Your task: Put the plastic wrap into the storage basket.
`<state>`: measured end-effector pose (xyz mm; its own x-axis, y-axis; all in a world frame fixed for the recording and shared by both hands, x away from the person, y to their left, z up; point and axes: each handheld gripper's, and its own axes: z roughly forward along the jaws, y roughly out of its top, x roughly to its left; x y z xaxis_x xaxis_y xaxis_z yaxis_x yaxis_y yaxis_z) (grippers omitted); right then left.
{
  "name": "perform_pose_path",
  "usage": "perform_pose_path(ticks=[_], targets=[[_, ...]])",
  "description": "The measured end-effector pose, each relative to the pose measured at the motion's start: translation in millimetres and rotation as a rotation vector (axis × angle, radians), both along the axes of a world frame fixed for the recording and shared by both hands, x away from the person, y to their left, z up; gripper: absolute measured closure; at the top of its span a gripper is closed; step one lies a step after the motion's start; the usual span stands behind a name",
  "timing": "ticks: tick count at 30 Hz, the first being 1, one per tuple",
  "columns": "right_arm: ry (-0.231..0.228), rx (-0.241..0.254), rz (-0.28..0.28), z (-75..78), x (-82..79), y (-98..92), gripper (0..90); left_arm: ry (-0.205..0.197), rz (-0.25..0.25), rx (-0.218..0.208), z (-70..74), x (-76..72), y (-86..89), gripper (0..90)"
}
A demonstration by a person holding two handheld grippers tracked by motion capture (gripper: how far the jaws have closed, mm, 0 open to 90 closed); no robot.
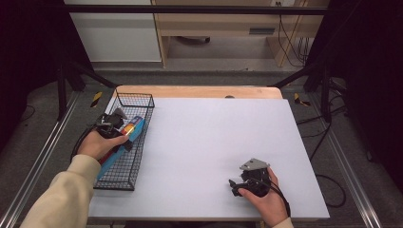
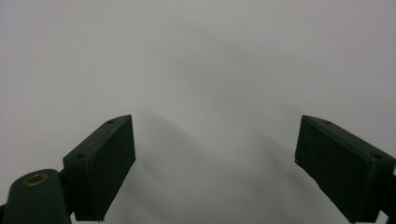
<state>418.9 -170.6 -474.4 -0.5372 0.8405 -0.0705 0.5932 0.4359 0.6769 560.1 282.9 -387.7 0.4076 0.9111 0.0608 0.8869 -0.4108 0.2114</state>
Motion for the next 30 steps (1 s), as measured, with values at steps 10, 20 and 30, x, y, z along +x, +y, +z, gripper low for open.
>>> perform_pose_path(ticks=[10, 20, 30], targets=[[0.000, -0.003, 0.000, 0.0, 0.2, 0.0, 12.6, -0.132, -0.024, -0.061, 25.5, -12.3, 1.7, 13.1], [-0.009, -0.020, -0.002, 0.1, -0.1, -0.5, 12.6, -0.324, -0.074, -0.182, 60.8, -43.6, -7.3, 10.6], [-0.009, -0.014, -0.014, 1.9, -0.5, -1.4, 12.6, -0.395, -0.201, -0.283, 67.5, -82.2, -54.6, 8.1]])
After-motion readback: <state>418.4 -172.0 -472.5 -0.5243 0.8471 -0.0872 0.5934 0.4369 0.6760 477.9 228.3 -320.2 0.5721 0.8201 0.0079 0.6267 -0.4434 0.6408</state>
